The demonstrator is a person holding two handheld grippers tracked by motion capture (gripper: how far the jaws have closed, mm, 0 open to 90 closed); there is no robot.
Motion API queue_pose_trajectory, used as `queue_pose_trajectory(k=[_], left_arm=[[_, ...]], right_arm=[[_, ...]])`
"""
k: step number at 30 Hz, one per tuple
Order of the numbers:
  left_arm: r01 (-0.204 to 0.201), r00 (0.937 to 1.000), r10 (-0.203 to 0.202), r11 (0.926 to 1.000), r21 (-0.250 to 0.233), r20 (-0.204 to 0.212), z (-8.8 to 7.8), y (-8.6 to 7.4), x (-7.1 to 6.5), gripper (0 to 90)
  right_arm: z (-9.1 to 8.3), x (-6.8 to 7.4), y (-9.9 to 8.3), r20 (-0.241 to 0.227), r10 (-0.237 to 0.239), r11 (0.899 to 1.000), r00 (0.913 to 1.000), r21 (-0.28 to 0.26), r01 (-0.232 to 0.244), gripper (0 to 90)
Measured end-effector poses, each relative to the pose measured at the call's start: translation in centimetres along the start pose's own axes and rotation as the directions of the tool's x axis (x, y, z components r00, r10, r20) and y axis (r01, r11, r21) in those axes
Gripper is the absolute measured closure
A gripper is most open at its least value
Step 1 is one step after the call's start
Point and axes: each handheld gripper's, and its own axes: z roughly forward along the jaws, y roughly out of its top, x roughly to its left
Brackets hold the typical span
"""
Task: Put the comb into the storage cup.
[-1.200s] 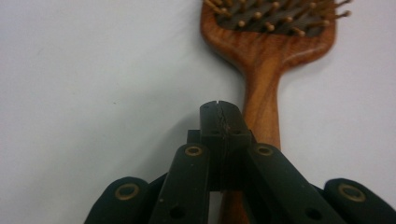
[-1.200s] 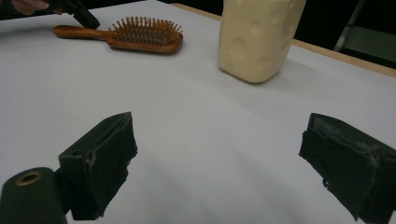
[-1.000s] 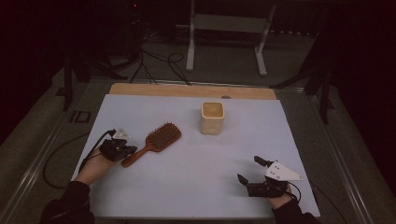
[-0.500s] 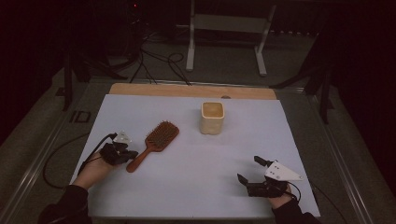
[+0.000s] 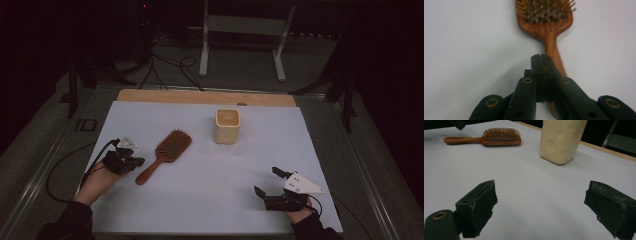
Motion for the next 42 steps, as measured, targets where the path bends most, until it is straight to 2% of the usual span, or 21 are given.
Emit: queue_pose_trajectory(k=[4,9,14,20,25,32,35,36,38,42], left_arm=[[0.009,1.0,-0.009,0.9999,-0.014,-0.003,-1.1,0.9,-0.5,90.0],[0.038,0.9991,-0.038,0.9993,-0.003,-0.02,-2.0,2.2,-1.2,90.0],[0.046,0.9984,-0.046,0.9989,0.0,-0.032,-2.7,3.3,-1.9,90.0],[0.069,0.9975,-0.069,0.9976,0.007,-0.017,-2.9,4.5,-2.5,90.0],[0.077,0.9971,-0.077,0.9971,0.005,-0.001,-2.4,5.0,-3.0,90.0],[0.091,0.9957,-0.092,0.9955,0.023,0.013,-0.9,5.1,-3.3,89.2],[0.097,0.9951,-0.098,0.9947,0.034,0.016,-0.4,5.0,-3.4,84.8],[0.098,0.9946,-0.099,0.9944,0.04,0.031,-0.1,5.0,-3.4,82.8],[0.102,0.9946,-0.103,0.9936,0.049,0.016,0.3,4.9,-3.3,79.7],[0.12,0.9927,-0.12,0.9903,0.07,-0.002,1.2,4.6,-3.2,66.6]], right_arm=[[0.0,0.0,0.0,0.001,0.0,1.0,1.0,0.0,0.0,9.2],[0.0,0.0,0.0,-0.001,0.0,1.0,1.0,-0.001,0.0,9.2],[0.0,0.0,0.0,-0.002,0.004,1.0,1.0,-0.002,-0.004,9.2],[0.0,0.0,0.0,-0.002,0.001,1.0,1.0,-0.001,-0.001,9.2],[0.0,0.0,0.0,-0.003,0.004,1.0,1.0,-0.002,-0.004,9.2],[0.0,0.0,0.0,-0.006,0.001,1.0,1.0,-0.003,-0.001,9.3],[0.1,0.0,0.0,-0.007,0.005,1.0,1.0,-0.002,-0.005,9.2],[0.0,0.0,0.0,-0.005,0.001,1.0,1.0,-0.002,-0.001,9.2],[0.1,0.0,0.0,-0.006,0.004,1.0,1.0,-0.003,-0.005,9.3],[0.1,0.1,0.0,-0.007,-0.001,1.0,1.0,-0.001,0.001,9.2]])
